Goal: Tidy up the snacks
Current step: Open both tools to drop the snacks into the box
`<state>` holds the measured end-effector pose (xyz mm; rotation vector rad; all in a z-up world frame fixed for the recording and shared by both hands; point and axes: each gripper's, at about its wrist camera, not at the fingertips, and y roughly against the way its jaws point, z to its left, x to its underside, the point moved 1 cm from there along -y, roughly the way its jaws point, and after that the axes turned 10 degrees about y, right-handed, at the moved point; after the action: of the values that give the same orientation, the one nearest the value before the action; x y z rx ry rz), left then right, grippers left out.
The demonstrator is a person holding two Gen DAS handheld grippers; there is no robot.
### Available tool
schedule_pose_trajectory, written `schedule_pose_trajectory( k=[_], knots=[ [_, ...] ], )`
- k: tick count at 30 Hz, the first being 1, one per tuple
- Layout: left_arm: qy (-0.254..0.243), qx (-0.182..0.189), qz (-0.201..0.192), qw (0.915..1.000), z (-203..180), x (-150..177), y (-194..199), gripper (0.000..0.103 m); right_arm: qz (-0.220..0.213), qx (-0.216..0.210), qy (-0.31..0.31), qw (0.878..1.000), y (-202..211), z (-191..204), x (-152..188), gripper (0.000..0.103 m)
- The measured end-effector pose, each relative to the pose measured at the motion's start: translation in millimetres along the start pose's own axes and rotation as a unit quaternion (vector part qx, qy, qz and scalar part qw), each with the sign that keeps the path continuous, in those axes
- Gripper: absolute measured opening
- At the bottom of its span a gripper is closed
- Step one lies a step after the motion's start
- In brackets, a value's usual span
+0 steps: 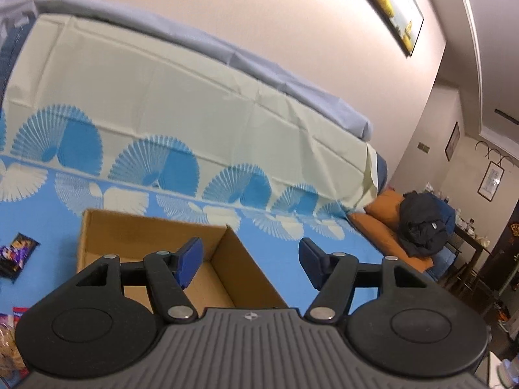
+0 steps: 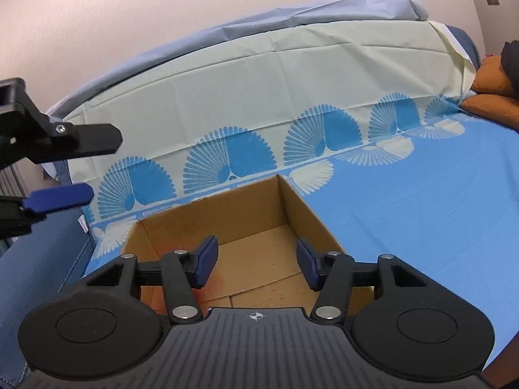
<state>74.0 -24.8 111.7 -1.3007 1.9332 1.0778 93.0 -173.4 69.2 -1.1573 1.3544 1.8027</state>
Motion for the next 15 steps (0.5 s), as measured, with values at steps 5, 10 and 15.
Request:
schedule_pose_trajectory(
  k=[5, 10, 15],
  knots=[
    [-0.007, 0.001, -0.018, 0.9998, 11, 10, 16, 0.069, 0.007, -0.001, 0.014, 1.000, -2, 7, 2, 0.056],
    [0.016, 0.006, 0.003, 0.9999, 36, 15, 33, 0.064, 0.006, -0.006, 0.041, 0.999, -1, 17, 6, 0.056],
    [0.046, -0.006, 0.026, 0.9986, 70, 21, 49, 0.041, 0.005, -0.016, 0.060, 0.998, 0, 26, 10, 0.055]
  ],
)
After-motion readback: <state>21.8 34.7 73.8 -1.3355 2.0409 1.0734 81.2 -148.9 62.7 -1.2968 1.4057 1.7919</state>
